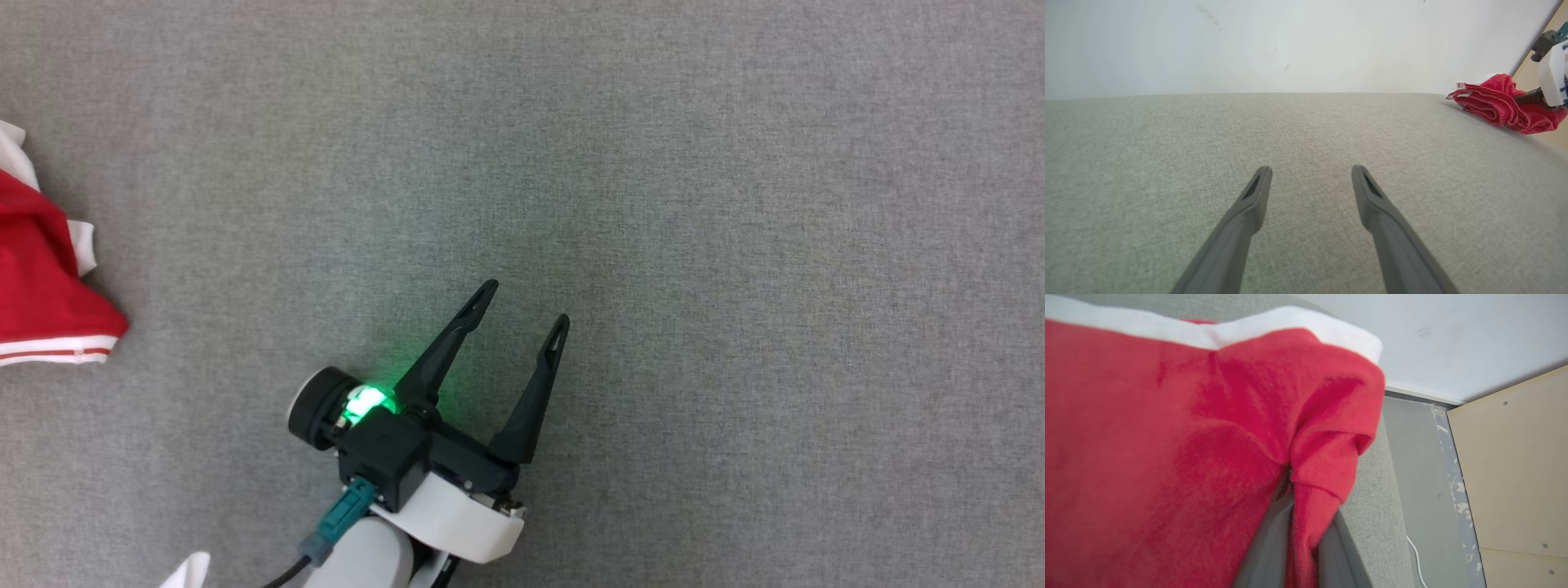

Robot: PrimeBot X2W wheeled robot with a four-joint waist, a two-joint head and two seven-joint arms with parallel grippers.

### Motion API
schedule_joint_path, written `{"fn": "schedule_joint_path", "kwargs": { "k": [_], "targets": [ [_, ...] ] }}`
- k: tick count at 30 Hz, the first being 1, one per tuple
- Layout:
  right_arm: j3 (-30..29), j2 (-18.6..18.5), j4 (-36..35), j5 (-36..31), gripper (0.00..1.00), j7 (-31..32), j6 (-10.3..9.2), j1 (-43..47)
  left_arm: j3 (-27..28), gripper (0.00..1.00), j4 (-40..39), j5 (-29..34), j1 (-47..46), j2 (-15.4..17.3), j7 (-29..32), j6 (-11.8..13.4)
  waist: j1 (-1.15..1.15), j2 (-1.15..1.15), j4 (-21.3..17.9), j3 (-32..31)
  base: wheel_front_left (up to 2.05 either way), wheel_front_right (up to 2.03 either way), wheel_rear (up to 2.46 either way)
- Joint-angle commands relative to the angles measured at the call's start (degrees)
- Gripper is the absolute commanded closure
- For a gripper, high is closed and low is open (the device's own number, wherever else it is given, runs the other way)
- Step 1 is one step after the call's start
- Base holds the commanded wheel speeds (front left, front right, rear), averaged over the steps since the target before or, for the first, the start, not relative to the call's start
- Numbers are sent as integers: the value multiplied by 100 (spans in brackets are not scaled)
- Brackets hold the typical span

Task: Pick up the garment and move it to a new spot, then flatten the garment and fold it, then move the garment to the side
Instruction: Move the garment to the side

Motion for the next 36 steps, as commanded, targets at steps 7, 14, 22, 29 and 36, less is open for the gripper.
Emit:
{"fn": "schedule_joint_path", "kwargs": {
  "k": [7,14,22,29,36],
  "targets": [
    [-392,78,584,-882,0,-449,-15,-227,61,0,26,55,-6,53,0,-10,0,0,-24,-31,0,0,0],
    [-698,262,713,-1635,0,-1134,-16,-183,132,0,74,-30,99,47,0,66,0,0,-176,-319,0,0,0],
    [-1274,924,290,-2145,0,-2151,-16,521,398,0,176,-241,598,38,0,220,0,0,-337,-1183,0,0,0],
    [-1818,1565,-740,-2434,0,-2916,-16,1832,659,0,294,-337,1215,31,0,336,0,0,-353,-2009,0,0,0],
    [-2629,2681,-2210,-2817,0,-3218,-16,3668,950,0,345,-395,1837,26,0,427,0,0,-313,-2630,0,0,0]
  ]
}}
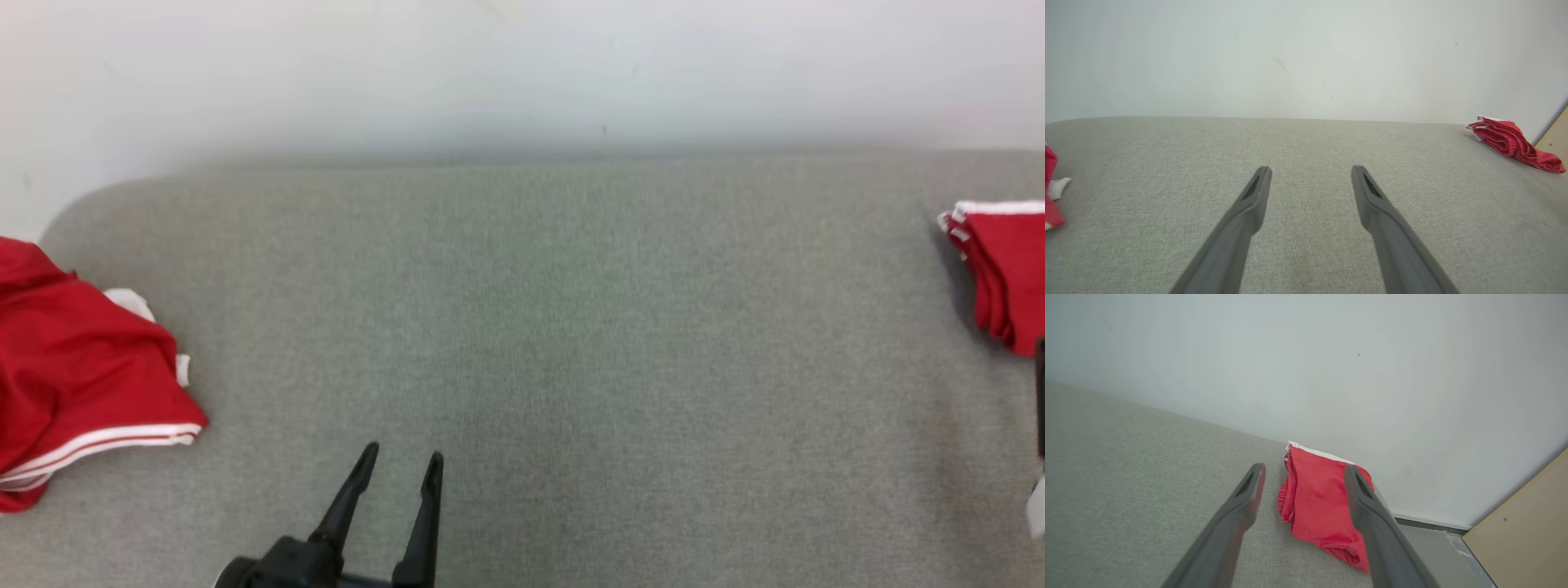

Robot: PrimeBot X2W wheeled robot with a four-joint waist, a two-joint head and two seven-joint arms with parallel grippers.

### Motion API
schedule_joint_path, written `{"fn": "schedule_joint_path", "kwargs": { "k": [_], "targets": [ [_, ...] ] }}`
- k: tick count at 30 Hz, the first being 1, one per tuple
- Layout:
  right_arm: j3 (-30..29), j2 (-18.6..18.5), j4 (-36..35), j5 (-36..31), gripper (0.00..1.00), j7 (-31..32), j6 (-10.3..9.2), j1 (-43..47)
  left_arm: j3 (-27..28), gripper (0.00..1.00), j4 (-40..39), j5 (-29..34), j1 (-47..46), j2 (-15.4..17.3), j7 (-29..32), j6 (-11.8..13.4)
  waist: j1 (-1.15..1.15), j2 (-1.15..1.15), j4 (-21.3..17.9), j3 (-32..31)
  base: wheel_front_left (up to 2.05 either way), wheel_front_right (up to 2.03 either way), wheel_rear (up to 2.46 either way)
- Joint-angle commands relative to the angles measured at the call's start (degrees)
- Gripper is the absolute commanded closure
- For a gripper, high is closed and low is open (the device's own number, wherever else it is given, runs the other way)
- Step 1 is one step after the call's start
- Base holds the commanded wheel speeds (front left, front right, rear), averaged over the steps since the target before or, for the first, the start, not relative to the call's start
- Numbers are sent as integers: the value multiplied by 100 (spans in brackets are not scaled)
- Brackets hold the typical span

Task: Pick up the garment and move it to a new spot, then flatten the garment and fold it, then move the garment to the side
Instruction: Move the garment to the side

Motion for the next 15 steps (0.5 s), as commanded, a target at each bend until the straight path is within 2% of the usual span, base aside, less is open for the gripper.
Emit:
{"fn": "schedule_joint_path", "kwargs": {
  "k": [1,7,9,15],
  "targets": [
    [-201,159,-270,-83,0,-53,-15,347,55,0,30,-4,129,24,0,14,1,1,49,-301,0,0,0],
    [-494,1024,-1271,-279,0,-90,-15,1530,300,0,166,2,460,23,0,67,1,1,126,-683,0,0,0],
    [-383,1269,-1515,-319,0,-93,-15,1888,379,0,237,8,583,23,0,73,1,1,129,-826,0,0,0],
    [-305,1621,-1783,-338,0,-96,-16,2619,653,0,399,0,784,21,0,106,1,1,120,-1022,0,0,0]
  ]
}}
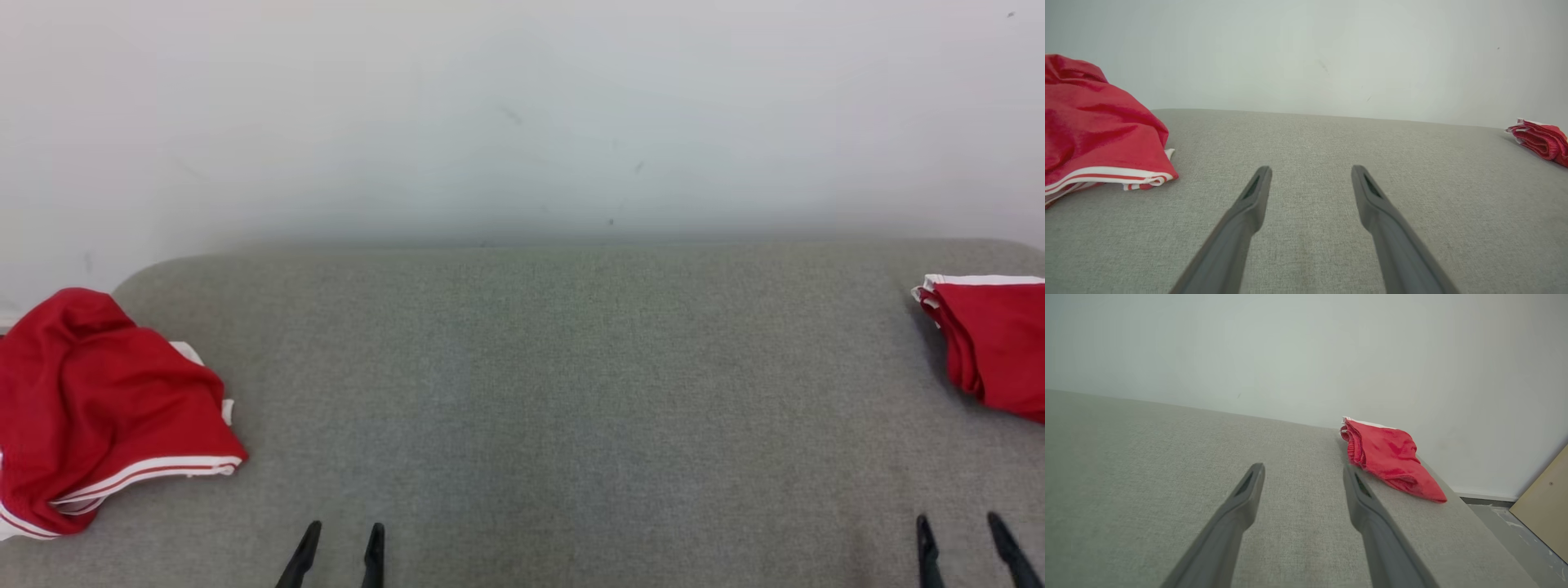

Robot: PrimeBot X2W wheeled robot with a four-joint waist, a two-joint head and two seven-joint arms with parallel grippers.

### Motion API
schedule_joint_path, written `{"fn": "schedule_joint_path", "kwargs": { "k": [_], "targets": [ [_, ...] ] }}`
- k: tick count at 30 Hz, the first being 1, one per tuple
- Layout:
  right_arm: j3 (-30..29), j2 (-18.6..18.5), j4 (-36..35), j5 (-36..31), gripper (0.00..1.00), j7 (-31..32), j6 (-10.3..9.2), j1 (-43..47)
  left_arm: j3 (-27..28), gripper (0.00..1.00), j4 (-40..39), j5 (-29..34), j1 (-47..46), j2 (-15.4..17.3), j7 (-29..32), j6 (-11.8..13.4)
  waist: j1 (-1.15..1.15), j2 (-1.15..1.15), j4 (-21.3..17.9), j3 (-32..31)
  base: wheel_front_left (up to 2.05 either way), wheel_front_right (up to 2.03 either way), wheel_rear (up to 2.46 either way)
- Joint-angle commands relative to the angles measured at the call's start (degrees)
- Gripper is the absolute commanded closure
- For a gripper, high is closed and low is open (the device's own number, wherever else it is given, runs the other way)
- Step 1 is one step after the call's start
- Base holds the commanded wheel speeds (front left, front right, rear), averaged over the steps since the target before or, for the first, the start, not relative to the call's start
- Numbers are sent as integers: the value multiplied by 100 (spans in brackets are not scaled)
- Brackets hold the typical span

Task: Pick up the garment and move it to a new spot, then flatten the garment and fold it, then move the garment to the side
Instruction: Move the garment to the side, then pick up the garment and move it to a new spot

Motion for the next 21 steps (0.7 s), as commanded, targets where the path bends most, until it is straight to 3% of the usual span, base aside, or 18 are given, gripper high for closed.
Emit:
{"fn": "schedule_joint_path", "kwargs": {
  "k": [1,21],
  "targets": [
    [34,34,13,24,0,-14,-16,144,69,0,61,-3,124,22,0,30,2,0,-30,-78,0,0,0],
    [478,105,273,322,0,-15,-16,380,233,0,283,-30,212,18,0,-12,2,0,-29,-344,0,0,0]
  ]
}}
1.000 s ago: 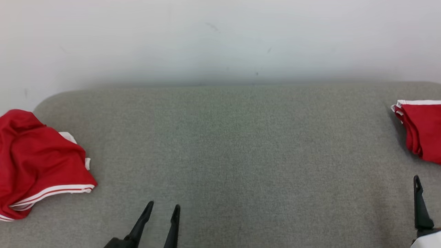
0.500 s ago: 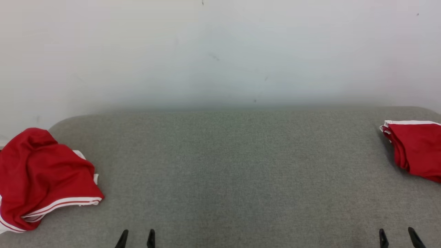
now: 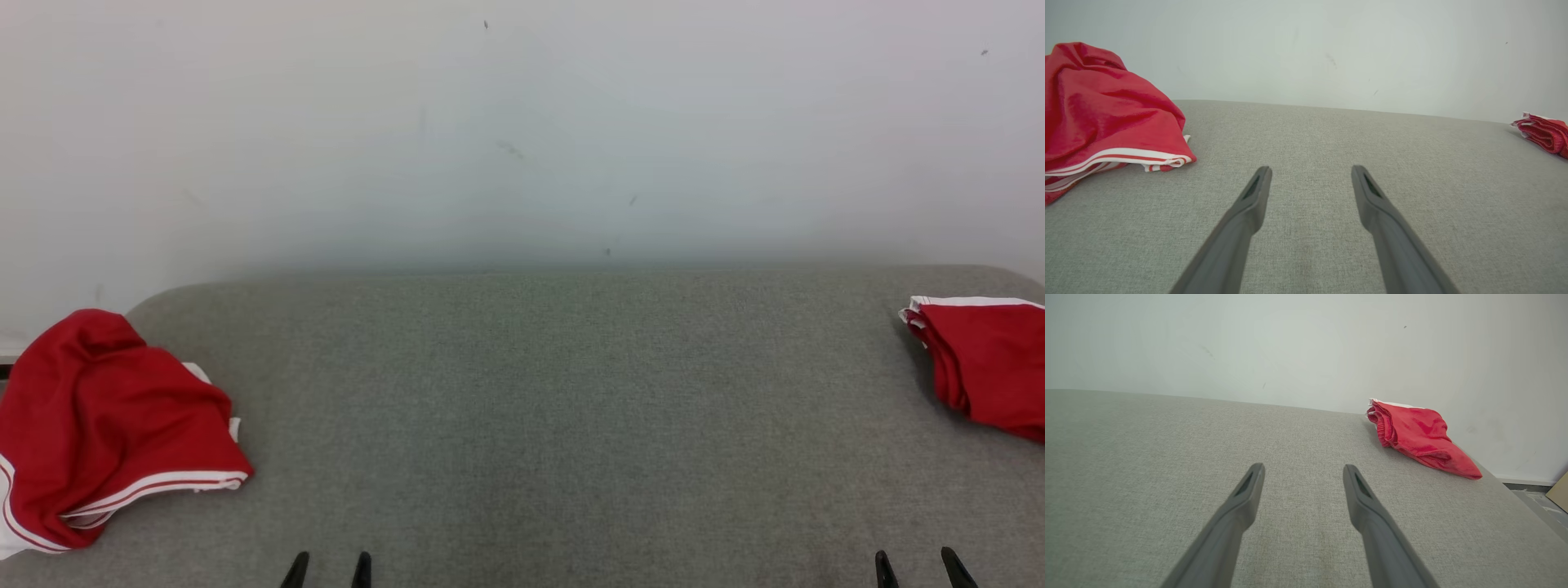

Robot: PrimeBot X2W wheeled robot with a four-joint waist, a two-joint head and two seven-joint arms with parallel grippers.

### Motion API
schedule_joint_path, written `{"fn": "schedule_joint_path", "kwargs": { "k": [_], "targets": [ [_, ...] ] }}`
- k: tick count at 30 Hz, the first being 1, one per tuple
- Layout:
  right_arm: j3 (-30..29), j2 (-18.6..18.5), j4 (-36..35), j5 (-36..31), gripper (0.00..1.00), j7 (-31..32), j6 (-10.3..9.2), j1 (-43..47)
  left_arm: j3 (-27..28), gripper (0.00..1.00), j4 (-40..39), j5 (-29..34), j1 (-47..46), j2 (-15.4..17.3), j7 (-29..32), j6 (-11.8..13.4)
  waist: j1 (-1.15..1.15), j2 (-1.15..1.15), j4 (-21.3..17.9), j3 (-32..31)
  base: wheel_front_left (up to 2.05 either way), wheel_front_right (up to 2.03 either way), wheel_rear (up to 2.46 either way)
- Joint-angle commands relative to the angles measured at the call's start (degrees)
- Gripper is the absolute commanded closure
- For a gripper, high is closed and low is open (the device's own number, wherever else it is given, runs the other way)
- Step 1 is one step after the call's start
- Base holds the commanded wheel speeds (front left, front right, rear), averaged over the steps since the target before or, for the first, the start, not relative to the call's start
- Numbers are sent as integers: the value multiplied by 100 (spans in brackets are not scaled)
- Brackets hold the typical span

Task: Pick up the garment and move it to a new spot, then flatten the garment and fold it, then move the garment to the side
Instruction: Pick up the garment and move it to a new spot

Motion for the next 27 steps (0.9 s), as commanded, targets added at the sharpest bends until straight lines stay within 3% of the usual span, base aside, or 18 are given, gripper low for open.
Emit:
{"fn": "schedule_joint_path", "kwargs": {
  "k": [1,10,22,27],
  "targets": [
    [3,-4,13,28,0,-15,-16,93,0,0,-10,-29,2,18,0,-3,0,-1,7,1,0,0,0],
    [-7,-2,-27,67,0,-16,-16,145,-67,0,-23,-34,-56,18,-1,-5,0,-1,243,5,0,0,0],
    [308,-2,35,258,0,-16,-16,156,-71,0,-106,76,101,19,0,-13,0,-1,1556,-149,0,0,0],
    [454,-4,85,318,0,-16,-16,99,-11,0,-140,109,199,19,0,-36,0,-1,1936,-202,0,0,0]
  ]
}}
